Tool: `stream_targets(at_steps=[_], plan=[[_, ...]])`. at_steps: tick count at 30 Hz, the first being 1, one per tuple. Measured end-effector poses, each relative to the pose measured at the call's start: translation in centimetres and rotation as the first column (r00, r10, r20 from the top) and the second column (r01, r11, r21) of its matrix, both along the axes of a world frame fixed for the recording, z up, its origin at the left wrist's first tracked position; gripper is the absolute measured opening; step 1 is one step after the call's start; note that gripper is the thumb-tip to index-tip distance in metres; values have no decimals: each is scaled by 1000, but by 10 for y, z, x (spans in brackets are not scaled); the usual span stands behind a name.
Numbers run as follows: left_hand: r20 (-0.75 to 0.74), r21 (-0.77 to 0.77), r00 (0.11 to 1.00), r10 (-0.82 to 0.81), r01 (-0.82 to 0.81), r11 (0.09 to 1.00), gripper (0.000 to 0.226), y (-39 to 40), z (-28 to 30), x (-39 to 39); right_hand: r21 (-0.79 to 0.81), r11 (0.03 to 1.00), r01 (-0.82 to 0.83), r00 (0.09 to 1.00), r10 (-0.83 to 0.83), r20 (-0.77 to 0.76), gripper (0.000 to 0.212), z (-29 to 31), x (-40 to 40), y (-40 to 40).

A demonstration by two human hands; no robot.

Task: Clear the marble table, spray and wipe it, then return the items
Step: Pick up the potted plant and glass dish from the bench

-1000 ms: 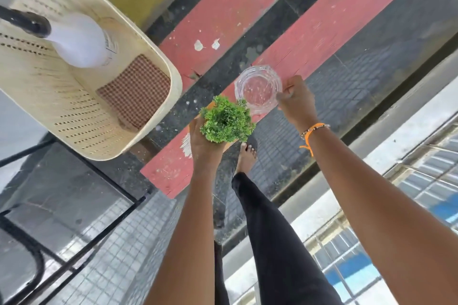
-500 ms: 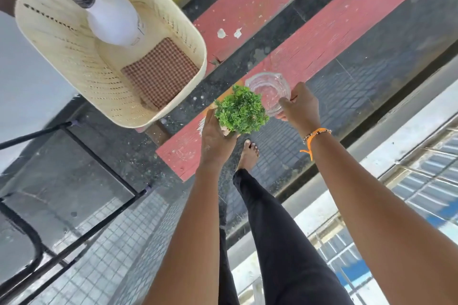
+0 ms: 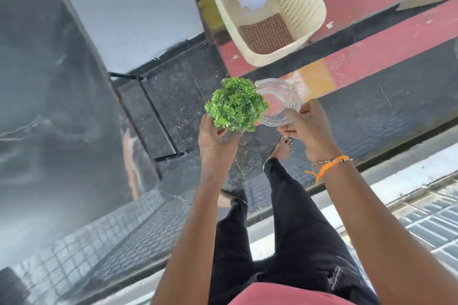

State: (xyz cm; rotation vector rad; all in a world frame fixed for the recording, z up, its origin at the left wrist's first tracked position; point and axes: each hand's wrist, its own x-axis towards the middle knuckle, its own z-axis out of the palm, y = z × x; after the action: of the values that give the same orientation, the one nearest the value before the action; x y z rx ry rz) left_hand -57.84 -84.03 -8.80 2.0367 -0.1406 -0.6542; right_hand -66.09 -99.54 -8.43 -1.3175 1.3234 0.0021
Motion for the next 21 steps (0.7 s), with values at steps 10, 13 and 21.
stream_targets(at_steps=[10, 13, 21], plan=[[112, -39, 978, 178, -175, 984, 57, 151, 79, 37, -25, 997, -79, 958, 83, 276, 24, 88, 54, 144], [154, -51, 966, 207, -202, 978, 40, 191, 95, 51, 6, 994, -110, 941, 102, 322, 18, 101, 72, 183], [190, -135, 933, 305, -283, 950, 38, 258, 105, 96, 54, 978, -203, 899, 164, 405, 19, 115, 128, 250]])
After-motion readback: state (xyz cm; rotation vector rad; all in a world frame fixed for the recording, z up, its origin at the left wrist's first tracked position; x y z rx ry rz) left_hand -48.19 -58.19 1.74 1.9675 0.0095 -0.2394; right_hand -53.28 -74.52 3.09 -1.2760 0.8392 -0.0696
